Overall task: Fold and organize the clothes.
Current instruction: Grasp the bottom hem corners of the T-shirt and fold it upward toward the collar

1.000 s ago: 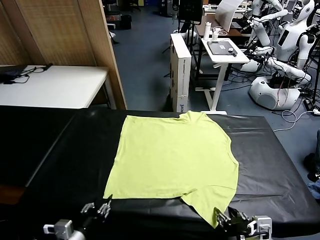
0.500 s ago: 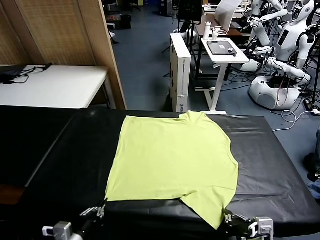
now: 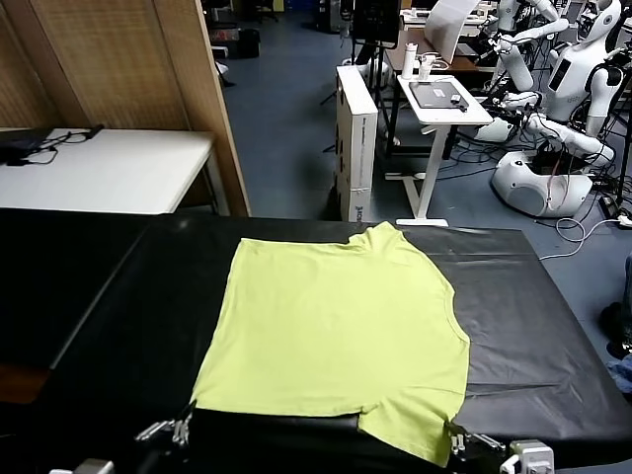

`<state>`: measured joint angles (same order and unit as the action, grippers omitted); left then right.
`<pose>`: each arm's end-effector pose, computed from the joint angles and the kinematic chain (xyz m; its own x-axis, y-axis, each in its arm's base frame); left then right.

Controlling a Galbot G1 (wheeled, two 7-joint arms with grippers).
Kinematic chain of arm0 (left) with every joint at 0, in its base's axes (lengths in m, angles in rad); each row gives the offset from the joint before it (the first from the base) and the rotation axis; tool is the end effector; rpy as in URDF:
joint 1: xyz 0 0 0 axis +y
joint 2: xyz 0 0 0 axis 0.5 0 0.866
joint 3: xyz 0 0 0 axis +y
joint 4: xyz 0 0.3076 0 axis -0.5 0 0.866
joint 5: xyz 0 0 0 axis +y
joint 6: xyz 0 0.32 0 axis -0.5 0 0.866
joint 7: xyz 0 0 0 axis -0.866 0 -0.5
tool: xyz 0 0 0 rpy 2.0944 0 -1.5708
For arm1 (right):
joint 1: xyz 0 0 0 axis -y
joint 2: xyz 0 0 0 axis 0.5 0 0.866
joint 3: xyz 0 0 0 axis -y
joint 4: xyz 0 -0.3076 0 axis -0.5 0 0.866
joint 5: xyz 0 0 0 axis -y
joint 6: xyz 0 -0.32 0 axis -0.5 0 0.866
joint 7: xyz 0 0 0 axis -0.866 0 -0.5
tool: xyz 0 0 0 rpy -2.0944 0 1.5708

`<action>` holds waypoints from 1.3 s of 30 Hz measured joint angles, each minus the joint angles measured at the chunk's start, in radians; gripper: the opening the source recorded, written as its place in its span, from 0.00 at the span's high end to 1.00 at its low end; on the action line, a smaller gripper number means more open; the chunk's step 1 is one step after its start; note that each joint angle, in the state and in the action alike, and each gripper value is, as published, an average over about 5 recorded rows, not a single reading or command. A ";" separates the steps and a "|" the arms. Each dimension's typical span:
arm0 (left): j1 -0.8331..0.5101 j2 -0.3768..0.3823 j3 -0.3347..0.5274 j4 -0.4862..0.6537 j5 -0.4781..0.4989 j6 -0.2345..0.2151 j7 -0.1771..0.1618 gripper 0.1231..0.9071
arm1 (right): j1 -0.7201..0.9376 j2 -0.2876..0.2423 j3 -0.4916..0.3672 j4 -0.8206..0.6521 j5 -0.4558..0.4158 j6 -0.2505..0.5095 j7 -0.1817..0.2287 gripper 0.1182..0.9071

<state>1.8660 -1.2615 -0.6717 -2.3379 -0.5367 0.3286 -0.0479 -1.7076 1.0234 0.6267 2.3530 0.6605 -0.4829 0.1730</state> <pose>0.1037 0.0584 -0.2150 -0.9212 0.1251 0.3685 0.0536 0.9787 -0.1982 0.1428 -0.0627 -0.1842 -0.8902 -0.1873 0.4152 -0.1617 0.9821 0.0963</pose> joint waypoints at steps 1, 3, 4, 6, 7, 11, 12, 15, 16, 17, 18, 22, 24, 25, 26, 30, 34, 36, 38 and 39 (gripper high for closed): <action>-0.023 -0.009 0.007 0.012 0.005 0.000 0.000 0.97 | 0.021 -0.006 -0.007 -0.022 -0.006 0.012 -0.005 0.97; -0.067 -0.026 0.019 0.036 0.011 0.000 0.000 0.97 | 0.065 -0.015 -0.022 -0.067 -0.017 0.028 -0.011 0.97; -0.088 -0.034 0.023 0.047 0.014 -0.001 0.000 0.97 | 0.088 -0.019 -0.030 -0.089 -0.021 0.033 -0.012 0.97; -0.126 -0.047 0.027 0.071 0.018 -0.003 0.001 0.97 | 0.136 -0.025 -0.049 -0.131 -0.025 0.040 -0.012 0.97; -0.144 -0.051 0.028 0.083 0.020 -0.005 0.002 0.97 | 0.160 -0.027 -0.060 -0.151 -0.027 0.044 -0.012 0.97; -0.206 -0.057 0.031 0.130 0.019 -0.012 0.001 0.97 | 0.253 -0.030 -0.104 -0.223 -0.035 0.060 -0.011 0.97; -0.219 -0.056 0.034 0.141 0.018 -0.012 0.001 0.97 | 0.274 -0.030 -0.115 -0.239 -0.039 0.062 -0.010 0.97; -0.257 -0.049 0.046 0.174 0.016 -0.013 0.000 0.97 | 0.330 -0.034 -0.148 -0.281 -0.054 0.060 -0.004 0.97; -0.269 -0.045 0.052 0.185 0.016 -0.012 0.000 0.97 | 0.349 -0.036 -0.159 -0.294 -0.059 0.059 -0.002 0.97; -0.280 -0.040 0.057 0.196 0.015 -0.012 0.000 0.97 | 0.366 -0.039 -0.170 -0.307 -0.062 0.058 0.000 0.97; -0.291 -0.035 0.062 0.208 0.013 -0.012 0.000 0.97 | 0.382 -0.041 -0.181 -0.319 -0.065 0.057 0.001 0.97; -0.339 -0.011 0.075 0.255 -0.001 -0.009 -0.003 0.97 | 0.433 -0.043 -0.217 -0.366 -0.073 0.056 0.005 0.97; -0.359 0.001 0.079 0.277 -0.005 -0.008 -0.004 0.97 | 0.454 -0.041 -0.231 -0.387 -0.077 0.056 0.005 0.97; -0.369 0.007 0.082 0.287 -0.006 -0.008 -0.004 0.97 | 0.463 -0.040 -0.237 -0.398 -0.078 0.056 0.006 0.97; -0.377 0.014 0.085 0.297 -0.006 -0.008 -0.004 0.97 | 0.472 -0.039 -0.243 -0.408 -0.079 0.056 0.006 0.97; -0.407 0.044 0.098 0.333 -0.008 -0.006 -0.001 0.97 | 0.502 -0.033 -0.259 -0.443 -0.083 0.055 0.006 0.97; -0.434 0.069 0.110 0.361 -0.014 -0.004 -0.001 0.97 | 0.523 -0.027 -0.265 -0.471 -0.087 0.055 0.007 0.97; -0.446 0.079 0.115 0.372 -0.017 -0.004 -0.002 0.97 | 0.532 -0.024 -0.267 -0.483 -0.088 0.055 0.007 0.97; -0.458 0.086 0.122 0.382 -0.019 -0.003 -0.003 0.97 | 0.541 -0.021 -0.270 -0.495 -0.089 0.055 0.007 0.97; -0.464 0.089 0.126 0.388 -0.019 -0.003 -0.004 0.97 | 0.545 -0.020 -0.272 -0.500 -0.090 0.054 0.007 0.97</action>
<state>1.4021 -1.1727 -0.5460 -1.9503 -0.5560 0.3258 -0.0519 -1.1627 1.0039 0.3546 1.8532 0.5709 -0.4287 0.1801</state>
